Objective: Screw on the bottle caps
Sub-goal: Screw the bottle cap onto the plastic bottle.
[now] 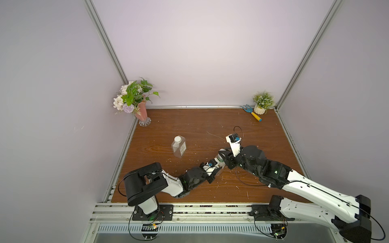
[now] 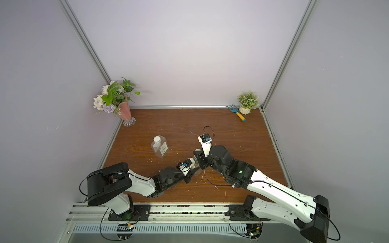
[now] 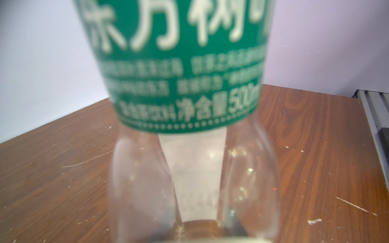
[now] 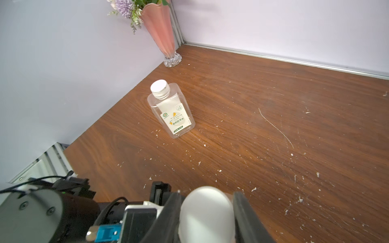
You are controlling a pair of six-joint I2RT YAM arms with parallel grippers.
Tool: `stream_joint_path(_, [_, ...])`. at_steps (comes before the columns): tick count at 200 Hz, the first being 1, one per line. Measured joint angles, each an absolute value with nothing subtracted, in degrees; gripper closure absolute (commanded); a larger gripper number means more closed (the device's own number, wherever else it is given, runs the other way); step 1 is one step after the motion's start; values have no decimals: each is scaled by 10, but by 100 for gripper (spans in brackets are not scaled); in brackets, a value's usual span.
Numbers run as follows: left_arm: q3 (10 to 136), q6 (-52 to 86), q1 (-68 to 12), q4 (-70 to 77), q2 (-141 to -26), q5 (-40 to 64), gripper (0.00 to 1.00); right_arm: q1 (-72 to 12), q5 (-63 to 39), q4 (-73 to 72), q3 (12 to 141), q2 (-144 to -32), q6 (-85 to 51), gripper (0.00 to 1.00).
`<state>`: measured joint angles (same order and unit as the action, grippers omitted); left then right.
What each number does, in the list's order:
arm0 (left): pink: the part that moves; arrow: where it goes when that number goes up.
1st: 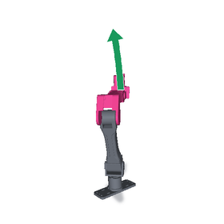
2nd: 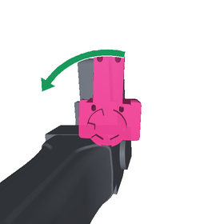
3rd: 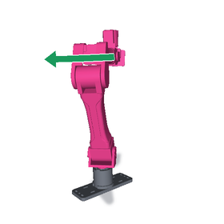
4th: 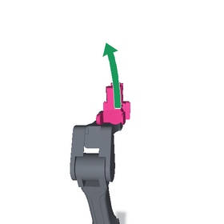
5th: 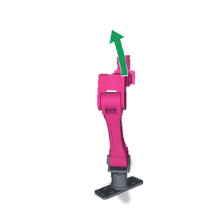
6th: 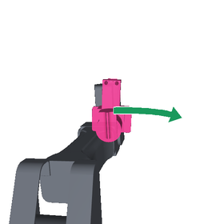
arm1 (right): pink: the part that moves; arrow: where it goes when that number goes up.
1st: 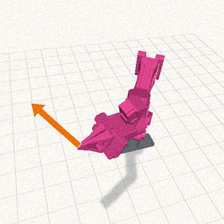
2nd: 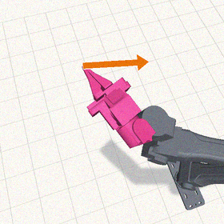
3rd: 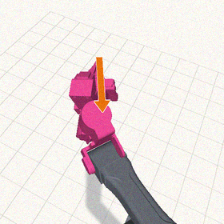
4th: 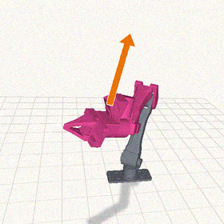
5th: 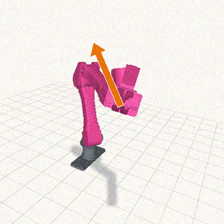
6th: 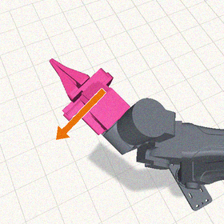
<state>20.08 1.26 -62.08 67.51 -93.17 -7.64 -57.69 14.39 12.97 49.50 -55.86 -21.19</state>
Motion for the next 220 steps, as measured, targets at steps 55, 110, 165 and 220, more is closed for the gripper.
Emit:
stream_joint_path(55, [222,7,-623,658,-932,-118,95,-618,252,143,517,-579,-263,76])
stream_joint_path(110, [238,8,-623,651,-933,-146,95,-653,346,159,552,-621,-325,77])
stream_joint_path(165, [243,12,-623,650,-934,-159,95,-677,416,196,597,-665,-370,69])
stream_joint_path(220, [244,13,-623,656,-934,-158,95,-679,422,206,608,-666,-375,56])
